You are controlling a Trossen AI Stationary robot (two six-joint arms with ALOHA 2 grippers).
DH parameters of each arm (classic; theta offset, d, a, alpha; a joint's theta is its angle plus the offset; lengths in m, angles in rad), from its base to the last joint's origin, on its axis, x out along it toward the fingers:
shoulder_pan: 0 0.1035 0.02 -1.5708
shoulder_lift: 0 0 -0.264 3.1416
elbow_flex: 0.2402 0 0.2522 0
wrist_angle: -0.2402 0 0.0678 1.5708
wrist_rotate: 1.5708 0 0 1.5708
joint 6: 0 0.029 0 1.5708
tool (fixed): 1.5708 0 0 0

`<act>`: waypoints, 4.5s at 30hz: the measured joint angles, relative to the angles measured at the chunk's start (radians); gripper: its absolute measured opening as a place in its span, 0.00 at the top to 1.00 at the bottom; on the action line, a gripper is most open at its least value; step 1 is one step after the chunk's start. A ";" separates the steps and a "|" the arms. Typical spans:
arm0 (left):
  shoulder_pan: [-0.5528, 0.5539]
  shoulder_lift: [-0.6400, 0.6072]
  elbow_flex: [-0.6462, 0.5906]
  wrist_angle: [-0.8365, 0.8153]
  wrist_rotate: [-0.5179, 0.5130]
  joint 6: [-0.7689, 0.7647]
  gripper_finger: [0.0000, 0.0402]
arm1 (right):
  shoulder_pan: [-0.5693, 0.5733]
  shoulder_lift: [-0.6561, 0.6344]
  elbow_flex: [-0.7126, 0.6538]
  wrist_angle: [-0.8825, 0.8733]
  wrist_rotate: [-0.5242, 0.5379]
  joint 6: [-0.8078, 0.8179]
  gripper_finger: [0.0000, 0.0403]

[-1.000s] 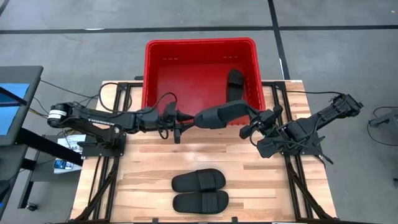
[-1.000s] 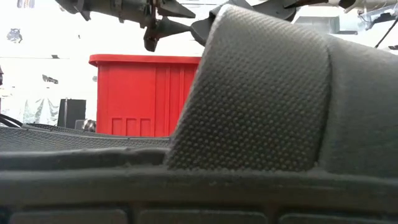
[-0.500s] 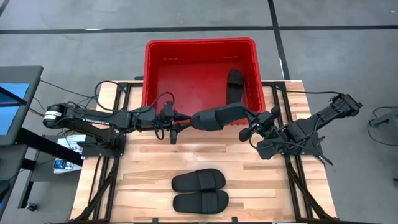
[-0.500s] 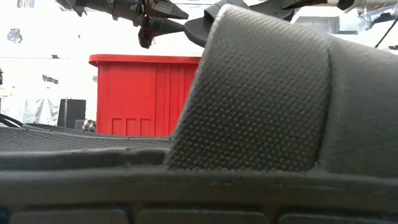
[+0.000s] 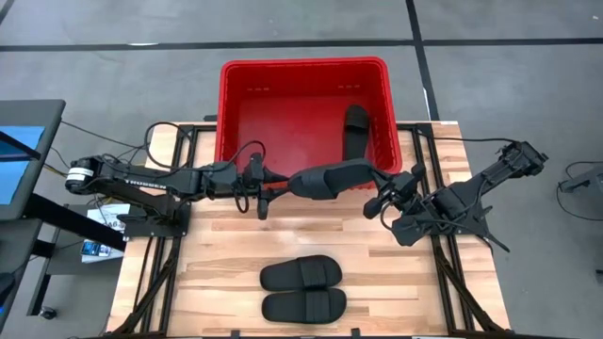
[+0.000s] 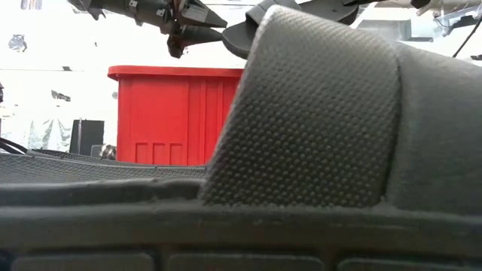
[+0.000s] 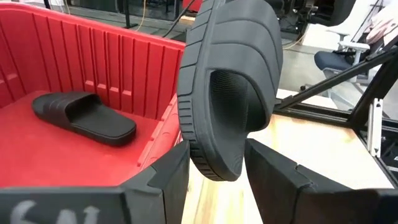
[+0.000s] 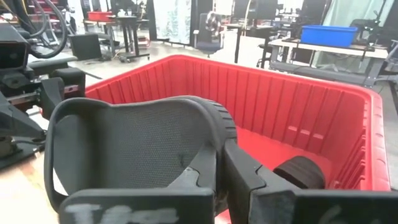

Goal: Pick and place slides into bin
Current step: Put the black slide into the container

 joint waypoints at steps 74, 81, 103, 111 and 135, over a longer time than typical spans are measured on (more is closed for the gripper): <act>0.055 -0.075 0.241 -0.434 -0.058 0.185 0.95 | -0.002 -0.002 0.000 -0.062 -0.155 -0.285 0.47; 0.112 -0.046 0.533 -0.773 -0.129 0.281 0.95 | -0.002 -0.001 0.000 -0.166 -0.165 -0.288 0.51; 0.315 0.658 1.609 -1.512 -0.086 0.598 0.95 | 0.098 -0.001 0.000 -0.276 -0.271 -0.453 0.61; 0.389 0.724 1.574 -1.453 -0.084 0.797 0.95 | 0.112 -0.001 0.000 -0.358 -0.337 -0.453 0.61; 0.475 0.904 1.620 -1.587 0.125 0.867 0.95 | 0.082 -0.001 0.000 -0.449 -0.349 -0.434 0.62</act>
